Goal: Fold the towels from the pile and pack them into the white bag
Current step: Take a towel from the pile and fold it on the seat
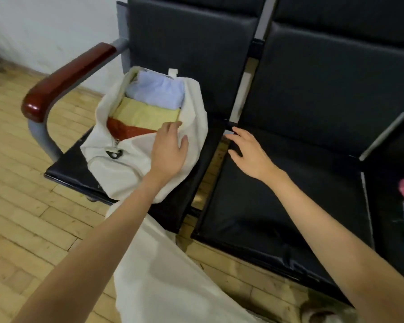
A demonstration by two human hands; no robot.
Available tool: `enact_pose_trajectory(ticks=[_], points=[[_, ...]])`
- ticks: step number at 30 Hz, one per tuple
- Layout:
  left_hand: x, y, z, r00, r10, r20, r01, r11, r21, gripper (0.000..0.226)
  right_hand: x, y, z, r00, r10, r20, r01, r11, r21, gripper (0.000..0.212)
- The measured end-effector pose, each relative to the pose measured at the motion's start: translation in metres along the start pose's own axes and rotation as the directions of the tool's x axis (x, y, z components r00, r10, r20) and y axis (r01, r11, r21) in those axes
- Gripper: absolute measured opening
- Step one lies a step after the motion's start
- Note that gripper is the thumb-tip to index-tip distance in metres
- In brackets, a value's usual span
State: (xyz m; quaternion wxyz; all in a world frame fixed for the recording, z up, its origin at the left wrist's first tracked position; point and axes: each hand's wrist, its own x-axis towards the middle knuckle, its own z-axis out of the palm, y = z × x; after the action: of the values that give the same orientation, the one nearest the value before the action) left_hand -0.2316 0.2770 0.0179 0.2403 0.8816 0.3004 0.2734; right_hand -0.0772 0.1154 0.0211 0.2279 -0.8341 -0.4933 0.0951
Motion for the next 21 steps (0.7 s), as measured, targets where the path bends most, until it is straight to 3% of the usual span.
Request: enact_pose_trajectory(ticks=[5,13,17,21], points=[[-0.025,0.075,0.060,0.982,0.077,0.174,-0.070,0.997,-0.046,0.041,-0.094,0.069,-0.027,0.967,0.252,0.037,-0.250,0.967,-0.051,0.055],[-0.073,0.209,0.155,0.870,0.338,0.360,-0.307,0.941,-0.141,0.047,-0.222,0.183,-0.085,0.849,0.526,-0.048,-0.528,0.848,-0.053,0.067],[-0.105,0.262,0.201,0.777,0.420,0.469,-0.398,0.905,-0.150,0.049,-0.287,0.242,-0.108,0.746,0.657,-0.110,-0.662,0.749,-0.025,0.072],[-0.123,0.316,0.243,0.618,0.502,0.605,-0.507,0.843,-0.181,0.053,-0.349,0.288,-0.129,0.643,0.742,-0.192,-0.748,0.661,0.051,0.068]])
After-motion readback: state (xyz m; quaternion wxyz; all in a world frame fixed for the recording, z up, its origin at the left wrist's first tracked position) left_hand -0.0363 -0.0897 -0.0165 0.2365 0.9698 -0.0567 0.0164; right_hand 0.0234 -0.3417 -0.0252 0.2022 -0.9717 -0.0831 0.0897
